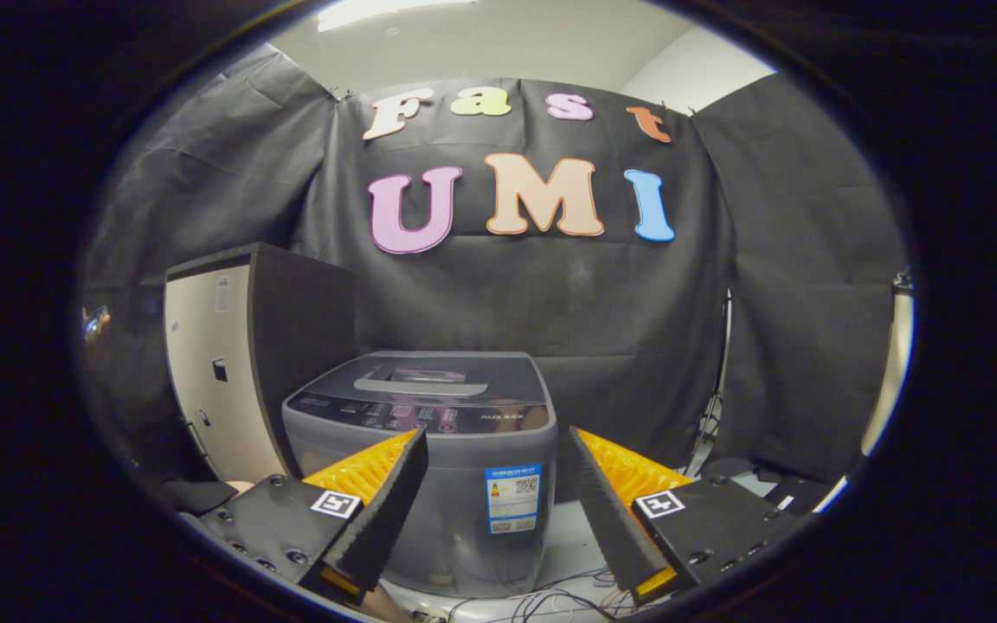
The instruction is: Put the clothes into the washing machine and then close the washing machine lid.
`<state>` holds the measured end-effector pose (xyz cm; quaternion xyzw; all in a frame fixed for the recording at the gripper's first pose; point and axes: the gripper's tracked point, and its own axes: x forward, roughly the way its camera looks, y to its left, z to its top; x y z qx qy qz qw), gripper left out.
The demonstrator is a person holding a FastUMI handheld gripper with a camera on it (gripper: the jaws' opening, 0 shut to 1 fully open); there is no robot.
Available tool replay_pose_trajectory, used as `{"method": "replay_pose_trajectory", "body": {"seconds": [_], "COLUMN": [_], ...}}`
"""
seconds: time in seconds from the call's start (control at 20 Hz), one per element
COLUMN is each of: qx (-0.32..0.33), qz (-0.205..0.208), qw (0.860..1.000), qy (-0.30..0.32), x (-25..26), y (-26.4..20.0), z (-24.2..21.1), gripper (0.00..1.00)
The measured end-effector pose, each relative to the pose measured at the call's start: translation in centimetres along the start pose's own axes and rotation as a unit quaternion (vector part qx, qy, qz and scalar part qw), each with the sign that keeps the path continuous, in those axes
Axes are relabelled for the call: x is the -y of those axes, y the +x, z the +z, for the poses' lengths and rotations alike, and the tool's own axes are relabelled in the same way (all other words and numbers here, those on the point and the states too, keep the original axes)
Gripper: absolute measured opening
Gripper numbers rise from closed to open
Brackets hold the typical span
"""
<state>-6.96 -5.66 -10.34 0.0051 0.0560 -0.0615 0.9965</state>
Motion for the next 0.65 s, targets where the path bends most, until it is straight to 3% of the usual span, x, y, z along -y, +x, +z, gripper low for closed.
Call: {"method": "replay_pose_trajectory", "body": {"seconds": [0.65], "qx": [0.001], "qz": [-0.001], "qw": [1.0], "qy": [0.0], "x": [-0.12], "y": [0.58], "z": [-0.41], "gripper": [0.99]}}
